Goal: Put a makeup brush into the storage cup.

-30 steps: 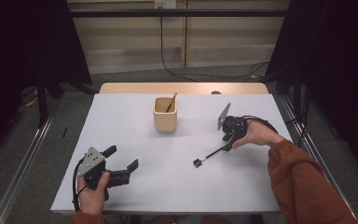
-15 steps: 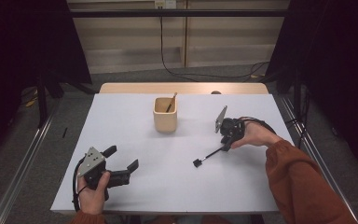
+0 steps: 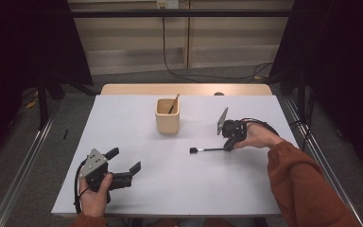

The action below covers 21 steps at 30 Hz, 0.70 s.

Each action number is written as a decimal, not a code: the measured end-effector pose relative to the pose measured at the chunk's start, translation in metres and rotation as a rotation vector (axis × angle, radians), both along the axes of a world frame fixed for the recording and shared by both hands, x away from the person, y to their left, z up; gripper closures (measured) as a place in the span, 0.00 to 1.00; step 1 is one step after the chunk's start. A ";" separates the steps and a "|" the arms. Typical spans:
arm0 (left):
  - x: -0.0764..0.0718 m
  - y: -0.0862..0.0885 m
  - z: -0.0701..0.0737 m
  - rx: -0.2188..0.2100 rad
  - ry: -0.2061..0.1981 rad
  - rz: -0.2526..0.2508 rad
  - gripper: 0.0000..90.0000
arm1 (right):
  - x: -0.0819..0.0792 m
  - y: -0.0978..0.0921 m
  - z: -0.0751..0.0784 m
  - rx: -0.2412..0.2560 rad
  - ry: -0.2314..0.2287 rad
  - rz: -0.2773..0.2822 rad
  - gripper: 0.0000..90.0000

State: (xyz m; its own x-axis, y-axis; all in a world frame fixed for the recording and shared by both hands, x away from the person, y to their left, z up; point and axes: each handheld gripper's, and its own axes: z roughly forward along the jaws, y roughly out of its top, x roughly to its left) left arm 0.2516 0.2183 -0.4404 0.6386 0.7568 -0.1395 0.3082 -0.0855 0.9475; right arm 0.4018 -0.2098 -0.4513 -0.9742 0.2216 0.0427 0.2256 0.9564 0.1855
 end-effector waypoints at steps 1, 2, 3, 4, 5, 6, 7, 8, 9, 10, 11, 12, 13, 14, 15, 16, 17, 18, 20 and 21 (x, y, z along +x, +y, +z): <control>0.000 0.000 0.000 -0.001 0.000 -0.001 0.03 | 0.001 0.000 0.000 0.001 0.002 -0.001 0.95; 0.000 0.000 0.000 -0.002 -0.001 -0.001 0.03 | 0.000 -0.001 0.000 0.001 0.008 -0.016 0.95; 0.000 0.000 0.000 -0.001 -0.001 0.000 0.03 | 0.001 -0.001 0.000 0.006 0.005 -0.012 0.96; 0.000 0.000 0.000 0.000 -0.001 0.000 0.03 | 0.000 -0.001 0.000 0.005 0.007 -0.019 0.95; 0.001 0.000 0.000 -0.001 -0.001 -0.001 0.03 | 0.000 -0.002 0.000 0.009 0.006 -0.017 0.96; 0.001 0.000 0.000 0.001 -0.001 0.001 0.03 | 0.001 -0.002 0.000 0.013 0.006 -0.014 0.96; 0.000 0.000 0.000 0.001 -0.002 0.002 0.03 | 0.001 -0.002 0.000 0.011 0.008 -0.019 0.96; 0.000 0.000 0.000 0.001 -0.002 0.002 0.03 | 0.001 -0.002 0.000 0.013 0.009 -0.023 0.96; 0.001 0.001 0.000 0.000 -0.002 0.003 0.03 | 0.001 -0.002 0.000 0.015 0.010 -0.026 0.96; 0.001 0.001 0.000 0.001 -0.003 0.004 0.03 | 0.001 -0.003 0.000 0.019 0.013 -0.031 0.96; 0.001 0.001 0.000 0.001 -0.002 0.004 0.03 | 0.002 -0.004 0.000 0.027 0.014 -0.020 0.96; 0.001 0.001 0.000 0.000 -0.001 0.005 0.03 | 0.002 -0.004 0.000 0.028 0.018 -0.031 0.96; 0.001 0.001 0.000 0.000 -0.001 0.006 0.03 | 0.002 -0.005 0.000 0.033 0.017 -0.033 0.96; 0.001 0.001 0.000 0.000 -0.001 0.008 0.03 | 0.003 -0.005 0.000 0.032 0.017 -0.032 0.96; 0.001 0.001 0.000 0.001 -0.001 0.008 0.03 | 0.002 -0.004 0.000 0.031 0.017 -0.033 0.96; 0.000 0.001 0.000 0.001 0.000 0.008 0.03 | 0.002 -0.004 0.000 0.028 0.016 -0.031 0.96; 0.001 0.002 0.000 0.002 -0.002 0.006 0.03 | 0.002 -0.004 0.001 0.027 0.016 -0.041 0.96; 0.000 0.002 0.000 0.003 -0.002 0.006 0.03 | 0.002 -0.005 0.001 0.028 0.015 -0.042 0.96; 0.000 0.002 0.000 0.002 -0.003 0.006 0.03 | 0.002 -0.007 0.001 0.040 0.015 -0.044 0.96; 0.000 0.002 0.000 0.002 -0.003 0.006 0.03 | 0.001 -0.008 0.001 0.046 0.021 -0.054 0.96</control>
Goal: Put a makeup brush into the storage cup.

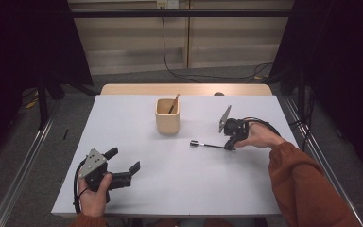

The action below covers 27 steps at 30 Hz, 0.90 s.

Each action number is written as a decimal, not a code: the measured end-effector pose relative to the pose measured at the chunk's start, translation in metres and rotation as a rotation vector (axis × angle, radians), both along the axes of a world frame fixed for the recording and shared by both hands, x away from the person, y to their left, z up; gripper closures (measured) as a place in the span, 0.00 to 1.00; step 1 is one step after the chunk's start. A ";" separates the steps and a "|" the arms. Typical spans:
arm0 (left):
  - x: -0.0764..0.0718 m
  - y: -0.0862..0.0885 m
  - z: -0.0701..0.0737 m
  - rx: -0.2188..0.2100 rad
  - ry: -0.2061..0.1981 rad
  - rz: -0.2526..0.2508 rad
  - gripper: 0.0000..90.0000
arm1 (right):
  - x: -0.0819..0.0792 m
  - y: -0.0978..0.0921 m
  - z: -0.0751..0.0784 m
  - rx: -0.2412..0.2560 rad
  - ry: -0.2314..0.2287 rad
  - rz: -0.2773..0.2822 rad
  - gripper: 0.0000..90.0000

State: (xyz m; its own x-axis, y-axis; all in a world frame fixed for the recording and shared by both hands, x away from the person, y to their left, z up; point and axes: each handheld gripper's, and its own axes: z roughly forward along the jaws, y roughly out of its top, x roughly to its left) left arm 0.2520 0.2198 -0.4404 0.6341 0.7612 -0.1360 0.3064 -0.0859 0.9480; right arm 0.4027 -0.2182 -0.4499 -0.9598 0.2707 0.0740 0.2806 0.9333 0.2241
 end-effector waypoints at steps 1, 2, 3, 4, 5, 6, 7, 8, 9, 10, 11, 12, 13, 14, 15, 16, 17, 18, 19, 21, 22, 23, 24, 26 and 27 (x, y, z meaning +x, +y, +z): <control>0.000 0.000 0.000 0.000 0.000 0.000 0.03 | 0.000 -0.002 0.000 0.013 0.001 0.000 0.96; 0.000 0.000 0.000 0.000 0.000 0.001 0.03 | -0.002 -0.002 0.001 0.016 0.004 -0.016 0.96; 0.000 0.000 0.000 0.001 -0.006 -0.001 0.03 | -0.003 -0.003 0.002 0.024 0.006 -0.026 0.96; -0.001 0.000 0.001 0.000 -0.009 0.000 0.03 | -0.004 -0.005 0.003 0.036 0.004 -0.024 0.96; -0.001 -0.001 0.001 0.000 -0.011 -0.004 0.03 | -0.004 -0.006 0.003 0.036 -0.002 -0.021 0.96; -0.001 -0.001 0.001 0.000 -0.011 -0.006 0.03 | -0.005 -0.007 0.003 0.038 0.000 -0.024 0.96; -0.001 -0.001 0.001 0.002 -0.010 -0.005 0.03 | -0.006 -0.009 0.004 0.044 -0.002 -0.032 0.96; -0.001 -0.001 0.001 0.000 -0.011 -0.006 0.03 | -0.005 -0.010 0.005 0.058 -0.008 -0.029 0.96; -0.001 0.000 0.001 -0.001 -0.011 -0.005 0.03 | -0.007 -0.011 0.006 0.063 -0.007 -0.041 0.96; -0.001 0.000 0.001 -0.001 -0.010 -0.005 0.02 | -0.007 -0.011 0.009 0.071 -0.011 -0.046 0.96; -0.001 0.000 0.001 -0.001 -0.009 -0.003 0.03 | -0.008 -0.012 0.010 0.080 -0.013 -0.048 0.96; -0.001 0.000 0.001 -0.001 -0.009 -0.003 0.02 | -0.009 -0.012 0.012 0.082 -0.026 -0.066 0.96; -0.001 0.000 0.001 -0.001 -0.009 -0.003 0.02 | -0.009 -0.013 0.013 0.093 -0.032 -0.086 0.96; -0.001 0.000 0.001 -0.001 -0.009 -0.003 0.03 | -0.009 -0.014 0.014 0.098 -0.031 -0.093 0.96; -0.001 0.000 0.001 0.000 -0.010 -0.004 0.02 | -0.010 -0.016 0.015 0.116 -0.032 -0.105 0.96; -0.001 0.000 0.001 -0.001 -0.010 -0.001 0.02 | -0.010 -0.018 0.015 0.136 -0.031 -0.116 0.96; -0.001 0.000 0.001 -0.001 -0.010 0.000 0.03 | -0.011 -0.019 0.015 0.151 -0.025 -0.128 0.96; -0.001 0.000 0.001 0.001 -0.010 0.004 0.03 | -0.012 -0.020 0.015 0.166 -0.023 -0.133 0.95; -0.001 0.000 0.001 0.000 -0.010 0.006 0.03 | -0.013 -0.021 0.014 0.179 -0.015 -0.149 0.95; -0.001 0.000 0.001 0.003 -0.010 0.006 0.03 | -0.015 -0.024 0.012 0.201 -0.024 -0.174 0.95; -0.001 0.000 0.001 0.002 -0.009 0.007 0.03 | -0.016 -0.026 0.012 0.215 -0.029 -0.190 0.95; -0.001 0.000 0.001 0.002 -0.011 0.006 0.03 | -0.018 -0.027 0.012 0.217 -0.027 -0.205 0.96; -0.001 0.000 0.001 0.002 -0.011 0.006 0.03 | -0.019 -0.029 0.012 0.227 -0.031 -0.212 0.95; -0.001 0.000 0.001 0.002 -0.011 0.007 0.03 | -0.020 -0.032 0.012 0.254 -0.036 -0.231 0.95; -0.001 0.000 0.001 0.002 -0.012 0.007 0.03 | -0.021 -0.034 0.012 0.270 -0.036 -0.238 0.95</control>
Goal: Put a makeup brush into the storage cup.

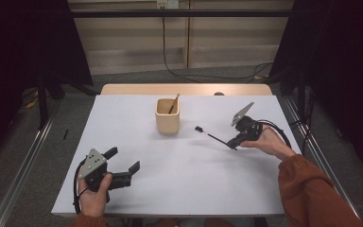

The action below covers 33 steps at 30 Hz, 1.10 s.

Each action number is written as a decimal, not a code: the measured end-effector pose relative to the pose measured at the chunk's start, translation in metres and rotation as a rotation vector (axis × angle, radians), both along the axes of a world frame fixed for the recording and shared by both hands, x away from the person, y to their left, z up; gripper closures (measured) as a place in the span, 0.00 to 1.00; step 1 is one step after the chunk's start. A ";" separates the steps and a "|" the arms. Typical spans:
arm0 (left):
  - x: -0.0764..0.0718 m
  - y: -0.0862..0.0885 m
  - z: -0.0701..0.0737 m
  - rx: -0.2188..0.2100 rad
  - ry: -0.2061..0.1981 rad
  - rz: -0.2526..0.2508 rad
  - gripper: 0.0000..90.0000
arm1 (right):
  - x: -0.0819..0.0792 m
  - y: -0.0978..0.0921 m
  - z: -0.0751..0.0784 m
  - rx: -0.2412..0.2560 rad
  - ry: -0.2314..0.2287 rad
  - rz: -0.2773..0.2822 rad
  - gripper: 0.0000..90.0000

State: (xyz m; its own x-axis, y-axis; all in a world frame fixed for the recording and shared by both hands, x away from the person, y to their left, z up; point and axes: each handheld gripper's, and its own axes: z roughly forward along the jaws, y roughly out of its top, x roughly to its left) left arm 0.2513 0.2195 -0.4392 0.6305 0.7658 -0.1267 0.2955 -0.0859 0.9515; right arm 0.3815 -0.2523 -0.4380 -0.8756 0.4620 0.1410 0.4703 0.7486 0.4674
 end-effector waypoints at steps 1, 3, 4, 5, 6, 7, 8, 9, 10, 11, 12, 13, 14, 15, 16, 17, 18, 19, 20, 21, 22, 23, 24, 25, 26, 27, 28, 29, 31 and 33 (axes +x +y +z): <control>0.000 0.000 0.000 0.000 0.000 0.000 0.03 | -0.001 -0.001 0.000 0.008 -0.009 -0.013 0.96; 0.000 0.000 0.000 0.000 0.001 0.001 0.03 | -0.004 -0.003 -0.001 0.027 -0.013 -0.019 0.95; 0.000 0.000 0.000 0.000 0.001 0.001 0.03 | -0.005 -0.004 -0.001 0.040 -0.016 -0.028 0.95; 0.000 0.000 0.000 0.002 0.000 0.000 0.03 | -0.007 -0.004 -0.001 0.049 -0.012 -0.032 0.95; 0.000 0.000 0.000 0.002 0.000 0.001 0.03 | -0.008 -0.005 -0.002 0.059 -0.020 -0.036 0.95; 0.000 0.000 0.000 0.003 0.001 0.002 0.03 | -0.009 -0.006 -0.002 0.064 -0.019 -0.046 0.95; 0.000 0.000 0.000 0.002 0.000 0.002 0.03 | -0.010 -0.006 -0.003 0.075 -0.025 -0.045 0.95; 0.000 0.000 0.000 0.003 0.000 0.004 0.03 | -0.012 -0.006 -0.003 0.079 -0.028 -0.055 0.95; 0.000 0.000 0.000 0.003 0.000 0.003 0.03 | -0.013 -0.007 -0.003 0.091 -0.031 -0.056 0.95; 0.000 0.000 0.000 0.003 0.000 0.003 0.03 | -0.013 -0.008 -0.003 0.102 -0.039 -0.058 0.95; 0.000 0.000 0.000 0.000 0.001 0.003 0.03 | -0.015 -0.008 -0.003 0.112 -0.040 -0.075 0.95; 0.000 0.000 0.000 0.000 0.001 0.003 0.03 | -0.015 -0.009 -0.004 0.122 -0.046 -0.070 0.95; 0.000 0.000 0.000 -0.001 0.001 0.003 0.03 | -0.017 -0.009 -0.003 0.127 -0.047 -0.077 0.95; 0.000 0.000 0.000 0.002 0.001 0.002 0.03 | -0.018 -0.010 -0.003 0.132 -0.052 -0.082 0.95; 0.000 0.000 0.000 0.002 0.000 0.001 0.03 | -0.019 -0.010 -0.003 0.143 -0.055 -0.082 0.95; 0.000 0.000 0.000 0.002 0.000 0.001 0.03 | -0.020 -0.010 -0.003 0.148 -0.063 -0.081 0.95; 0.000 0.000 0.000 0.001 0.000 0.001 0.03 | -0.021 -0.010 -0.003 0.154 -0.062 -0.091 0.95; 0.000 0.000 0.000 0.001 0.000 0.002 0.03 | -0.022 -0.010 -0.003 0.164 -0.077 -0.086 0.95; 0.000 0.000 0.000 -0.001 0.003 0.002 0.03 | -0.023 -0.010 -0.003 0.168 -0.085 -0.088 0.95; 0.000 0.000 0.000 -0.001 0.003 0.005 0.03 | -0.025 -0.009 -0.002 0.174 -0.091 -0.092 0.95; 0.000 0.001 0.000 -0.002 0.005 0.008 0.03 | -0.026 -0.008 -0.002 0.180 -0.091 -0.093 0.95; 0.001 0.001 0.000 -0.002 0.005 0.009 0.03 | -0.027 -0.008 -0.001 0.187 -0.097 -0.099 0.95; 0.001 0.001 0.000 0.000 0.005 0.010 0.03 | -0.028 -0.008 0.000 0.203 -0.101 -0.099 0.95; 0.000 0.001 0.000 0.000 0.005 0.009 0.03 | -0.029 -0.009 0.002 0.217 -0.109 -0.104 0.95; 0.000 0.001 0.000 -0.003 0.004 0.011 0.03 | -0.030 -0.009 0.003 0.235 -0.117 -0.107 0.95; 0.000 0.001 0.000 -0.003 0.004 0.011 0.03 | -0.031 -0.009 0.004 0.247 -0.119 -0.110 0.95; 0.000 0.001 0.000 -0.004 0.004 0.010 0.03 | -0.032 -0.008 0.004 0.256 -0.125 -0.112 0.95; 0.000 0.001 0.000 -0.003 0.004 0.009 0.03 | -0.034 -0.008 0.004 0.264 -0.130 -0.114 0.95; 0.000 0.001 0.000 -0.003 0.003 0.008 0.03 | -0.035 -0.008 0.004 0.283 -0.139 -0.124 0.95; 0.000 0.001 0.000 -0.002 0.005 0.010 0.03 | -0.037 -0.008 0.005 0.300 -0.146 -0.126 0.95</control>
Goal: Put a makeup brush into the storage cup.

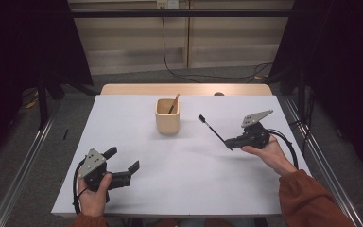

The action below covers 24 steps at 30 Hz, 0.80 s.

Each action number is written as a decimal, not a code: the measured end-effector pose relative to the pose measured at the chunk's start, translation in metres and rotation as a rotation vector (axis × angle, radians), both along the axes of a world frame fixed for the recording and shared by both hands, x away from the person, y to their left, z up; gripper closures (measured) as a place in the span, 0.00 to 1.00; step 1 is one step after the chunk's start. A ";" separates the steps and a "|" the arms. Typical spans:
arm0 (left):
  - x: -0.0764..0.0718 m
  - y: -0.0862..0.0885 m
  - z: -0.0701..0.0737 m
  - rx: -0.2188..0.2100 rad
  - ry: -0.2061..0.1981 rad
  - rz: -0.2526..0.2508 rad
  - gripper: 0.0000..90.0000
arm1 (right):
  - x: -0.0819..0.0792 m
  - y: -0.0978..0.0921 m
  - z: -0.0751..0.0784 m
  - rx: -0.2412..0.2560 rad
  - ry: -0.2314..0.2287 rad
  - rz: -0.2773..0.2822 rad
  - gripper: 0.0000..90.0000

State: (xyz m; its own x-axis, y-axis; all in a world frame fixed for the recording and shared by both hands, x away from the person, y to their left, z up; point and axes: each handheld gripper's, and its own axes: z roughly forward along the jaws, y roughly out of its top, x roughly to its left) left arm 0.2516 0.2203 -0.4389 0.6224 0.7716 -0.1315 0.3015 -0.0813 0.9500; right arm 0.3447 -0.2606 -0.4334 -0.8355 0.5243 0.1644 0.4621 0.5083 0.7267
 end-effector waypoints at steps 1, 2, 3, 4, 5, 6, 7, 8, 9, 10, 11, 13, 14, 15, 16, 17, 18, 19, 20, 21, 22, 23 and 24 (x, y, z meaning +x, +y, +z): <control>0.000 0.000 0.000 0.001 0.001 0.000 0.03 | -0.001 -0.001 0.000 0.021 -0.005 0.003 0.95; 0.000 0.000 0.000 0.003 0.001 -0.001 0.03 | -0.002 -0.001 0.000 0.036 -0.011 -0.001 0.95; 0.000 0.000 0.000 0.004 0.001 -0.002 0.03 | -0.003 -0.002 0.000 0.049 -0.015 0.001 0.95; 0.000 0.000 0.000 0.001 -0.001 -0.003 0.03 | -0.003 -0.003 0.000 0.063 -0.021 -0.001 0.95; 0.000 0.000 0.000 0.001 -0.001 -0.001 0.03 | -0.004 -0.004 0.000 0.076 -0.023 -0.004 0.95; 0.000 0.000 0.000 0.000 -0.001 0.000 0.03 | -0.005 -0.004 0.000 0.083 -0.033 0.000 0.95; 0.000 0.000 0.000 0.000 -0.001 0.001 0.03 | -0.007 -0.004 0.000 0.087 -0.049 0.000 0.95; 0.000 0.001 0.000 -0.001 0.000 0.002 0.03 | -0.008 -0.004 0.000 0.094 -0.052 0.007 0.95; 0.000 0.000 0.000 -0.001 0.000 0.002 0.03 | -0.008 -0.004 -0.001 0.095 -0.057 0.011 0.95; 0.000 0.000 0.000 0.001 0.000 0.001 0.03 | -0.009 -0.004 -0.001 0.106 -0.063 0.013 0.95; 0.000 0.000 0.000 0.003 0.001 -0.001 0.03 | -0.009 -0.003 -0.001 0.117 -0.062 0.013 0.95; 0.000 0.000 0.000 0.005 -0.001 -0.003 0.03 | -0.009 -0.004 -0.002 0.146 -0.076 0.011 0.95; 0.000 0.000 0.000 0.005 0.001 -0.003 0.03 | -0.010 -0.004 -0.001 0.160 -0.077 0.013 0.95; 0.000 0.000 0.000 0.001 0.001 -0.001 0.03 | -0.010 -0.005 -0.001 0.170 -0.085 0.013 0.95; 0.000 0.001 0.000 0.001 0.001 0.001 0.03 | -0.010 -0.005 -0.001 0.175 -0.093 0.007 0.95; 0.000 0.001 0.000 0.001 0.002 0.000 0.03 | -0.010 -0.006 0.000 0.186 -0.097 0.007 0.95; 0.000 0.001 0.000 0.001 0.004 -0.003 0.03 | -0.011 -0.006 0.000 0.192 -0.100 0.000 0.95; 0.000 0.001 0.000 0.001 0.004 -0.004 0.03 | -0.011 -0.006 0.000 0.201 -0.100 -0.003 0.95; 0.000 0.000 0.000 0.000 0.002 -0.007 0.03 | -0.011 -0.007 0.000 0.202 -0.104 -0.003 0.95; 0.000 0.000 0.000 0.001 0.002 -0.008 0.03 | -0.011 -0.007 0.000 0.208 -0.107 -0.008 0.95; 0.000 0.000 0.000 0.000 0.001 -0.007 0.03 | -0.011 -0.007 0.000 0.213 -0.108 -0.010 0.95; 0.000 0.000 0.000 -0.002 0.001 -0.005 0.03 | -0.012 -0.007 0.000 0.217 -0.113 -0.014 0.95; 0.000 0.000 0.000 -0.002 0.002 -0.001 0.03 | -0.012 -0.008 0.000 0.224 -0.121 -0.018 0.95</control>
State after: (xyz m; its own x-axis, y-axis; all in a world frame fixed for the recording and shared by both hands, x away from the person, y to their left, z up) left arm 0.2513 0.2204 -0.4389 0.6227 0.7708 -0.1347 0.3036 -0.0794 0.9495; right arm 0.3325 -0.2687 -0.4330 -0.8470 0.5010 0.1776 0.3724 0.3208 0.8708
